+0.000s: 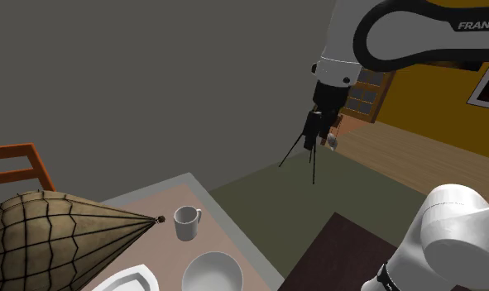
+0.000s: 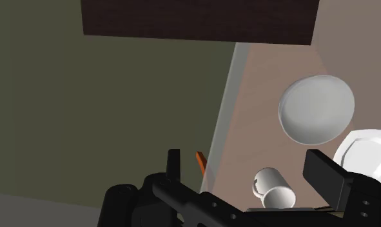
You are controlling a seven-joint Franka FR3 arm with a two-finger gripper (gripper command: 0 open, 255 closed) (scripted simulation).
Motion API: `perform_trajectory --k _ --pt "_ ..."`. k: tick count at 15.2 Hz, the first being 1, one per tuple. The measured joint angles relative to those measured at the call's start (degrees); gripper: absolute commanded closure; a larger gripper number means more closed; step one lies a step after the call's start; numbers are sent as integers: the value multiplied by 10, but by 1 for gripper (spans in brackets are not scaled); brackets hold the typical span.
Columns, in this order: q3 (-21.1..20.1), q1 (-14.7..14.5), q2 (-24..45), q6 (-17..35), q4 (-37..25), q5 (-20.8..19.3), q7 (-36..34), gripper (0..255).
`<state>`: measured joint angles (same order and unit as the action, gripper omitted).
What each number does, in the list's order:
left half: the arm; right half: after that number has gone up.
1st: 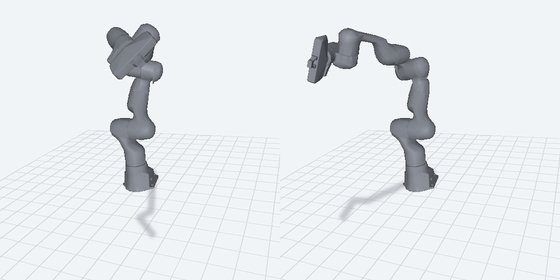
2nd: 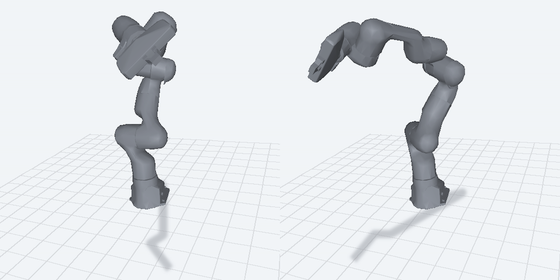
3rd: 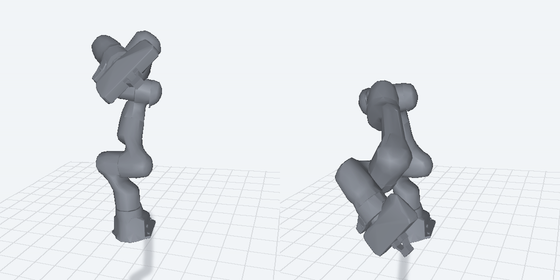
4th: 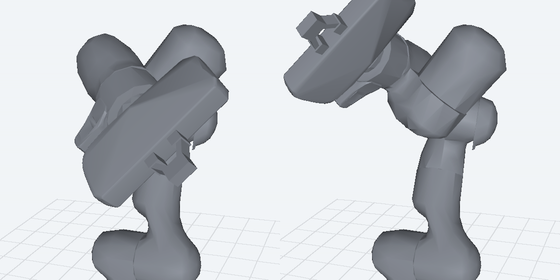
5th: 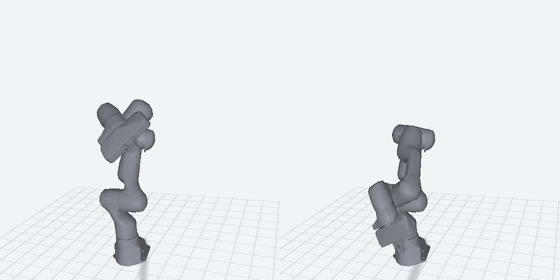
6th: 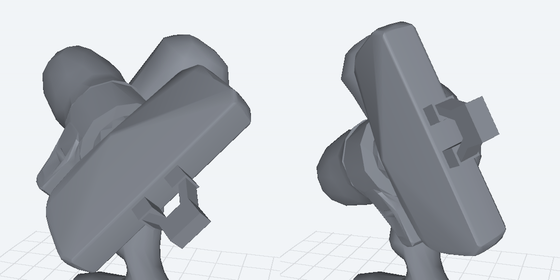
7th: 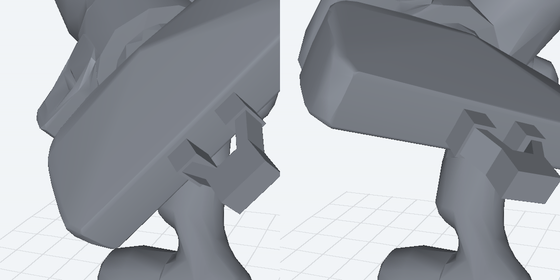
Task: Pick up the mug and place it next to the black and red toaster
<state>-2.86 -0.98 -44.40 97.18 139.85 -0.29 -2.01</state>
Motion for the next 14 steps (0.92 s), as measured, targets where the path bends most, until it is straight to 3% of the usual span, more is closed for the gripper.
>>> perform_trajectory --k 5,14 --pt "-18 -5 46 53 10 9 -19 0" --pt "-74 -16 216 195 -12 19 -84 0"
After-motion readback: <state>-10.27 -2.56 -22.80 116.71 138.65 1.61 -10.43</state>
